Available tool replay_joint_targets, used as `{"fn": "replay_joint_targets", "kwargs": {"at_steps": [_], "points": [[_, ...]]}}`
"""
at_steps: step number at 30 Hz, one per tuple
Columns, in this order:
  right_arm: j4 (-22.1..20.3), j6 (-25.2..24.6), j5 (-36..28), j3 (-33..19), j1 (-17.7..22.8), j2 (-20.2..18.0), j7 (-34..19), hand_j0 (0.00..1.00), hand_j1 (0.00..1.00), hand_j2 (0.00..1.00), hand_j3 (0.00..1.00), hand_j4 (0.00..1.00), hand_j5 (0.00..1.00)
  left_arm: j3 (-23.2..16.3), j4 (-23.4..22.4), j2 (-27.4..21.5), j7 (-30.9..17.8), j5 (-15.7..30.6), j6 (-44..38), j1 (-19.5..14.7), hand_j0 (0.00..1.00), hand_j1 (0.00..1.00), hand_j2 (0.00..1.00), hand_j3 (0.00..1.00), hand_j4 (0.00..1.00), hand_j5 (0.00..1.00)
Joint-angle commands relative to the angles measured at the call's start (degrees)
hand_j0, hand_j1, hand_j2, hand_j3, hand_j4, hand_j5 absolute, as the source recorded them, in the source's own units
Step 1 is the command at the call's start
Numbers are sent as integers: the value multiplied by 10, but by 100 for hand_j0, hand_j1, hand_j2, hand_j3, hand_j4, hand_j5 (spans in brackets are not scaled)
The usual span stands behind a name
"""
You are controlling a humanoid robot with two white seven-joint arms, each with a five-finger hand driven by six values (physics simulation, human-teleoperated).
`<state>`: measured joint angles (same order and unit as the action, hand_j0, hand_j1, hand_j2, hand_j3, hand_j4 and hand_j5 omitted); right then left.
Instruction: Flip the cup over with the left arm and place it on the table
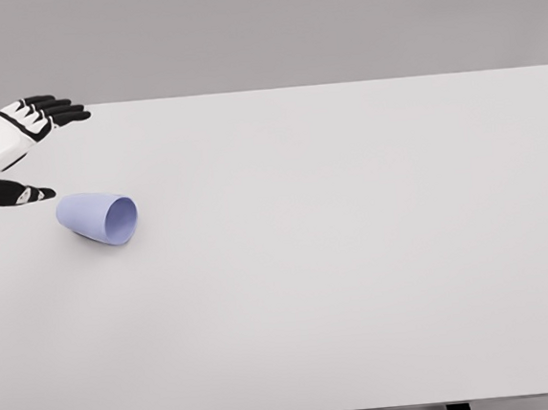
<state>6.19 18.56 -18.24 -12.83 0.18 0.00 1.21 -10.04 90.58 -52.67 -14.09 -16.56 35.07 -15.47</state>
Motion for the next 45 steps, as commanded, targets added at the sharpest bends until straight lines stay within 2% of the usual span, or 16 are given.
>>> {"fn": "replay_joint_targets", "kwargs": {"at_steps": [1,8,20,24,30,34,36,37,38,42,45], "points": [[0,0,-1,0,0,0,3,100,100,100,100,100,100,2,2,-1,0,4,-1,0,100,100,100,100,100,100],[1,0,0,0,0,0,-1,100,100,100,100,100,100,1,5,-1,0,4,-1,3,100,100,100,100,100,100],[1,0,0,0,0,0,-1,100,100,100,100,100,100,-2,10,-8,-5,-29,-1,5,100,100,100,100,100,100],[1,0,0,0,1,0,-1,100,100,100,100,100,100,-7,11,-41,-5,-22,-1,26,100,100,100,100,100,100],[1,0,0,0,0,0,-1,100,100,100,100,100,100,-18,7,-116,-4,-21,-1,28,100,100,100,100,100,100],[1,0,0,0,0,0,-1,100,100,100,100,100,100,-28,8,-131,-2,-19,-1,27,100,100,100,100,100,100],[1,0,0,0,1,0,-1,100,100,100,100,100,100,-44,4,-131,-1,34,-1,29,100,100,100,100,100,100],[1,0,0,0,1,0,-1,100,100,100,100,100,100,-77,-7,-132,-3,79,-1,27,100,100,100,100,100,100],[1,0,0,0,1,0,-1,100,100,100,100,100,100,-88,-12,-131,-4,99,-1,26,100,100,100,100,100,100],[1,0,0,0,1,0,-1,100,100,100,100,100,100,-104,-11,-130,-4,140,-1,26,100,100,100,100,100,100],[1,0,0,0,0,0,-1,100,100,100,100,100,100,-110,-8,-128,-4,142,-1,25,100,100,100,100,100,100]]}}
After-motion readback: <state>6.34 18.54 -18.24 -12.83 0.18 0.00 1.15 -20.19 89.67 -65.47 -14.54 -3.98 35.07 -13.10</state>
